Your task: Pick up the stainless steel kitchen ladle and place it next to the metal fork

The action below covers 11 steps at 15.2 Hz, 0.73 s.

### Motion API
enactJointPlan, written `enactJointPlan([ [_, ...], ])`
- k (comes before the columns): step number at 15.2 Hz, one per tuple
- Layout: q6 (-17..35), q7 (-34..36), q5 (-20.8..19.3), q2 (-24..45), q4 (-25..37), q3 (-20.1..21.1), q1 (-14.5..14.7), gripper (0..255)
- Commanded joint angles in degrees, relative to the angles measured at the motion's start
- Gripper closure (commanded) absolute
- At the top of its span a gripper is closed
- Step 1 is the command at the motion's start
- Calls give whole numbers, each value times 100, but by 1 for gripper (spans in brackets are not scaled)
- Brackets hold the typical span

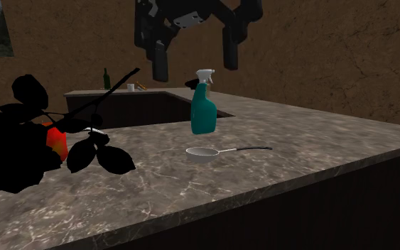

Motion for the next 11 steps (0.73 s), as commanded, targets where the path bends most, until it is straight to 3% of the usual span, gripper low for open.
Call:
enactJointPlan([
  [1, 0, 0, 0, 0, 0, 0, 0, 0],
  [11, 2032, 1407, 647, 1703, 70, 203, -260, 0],
])
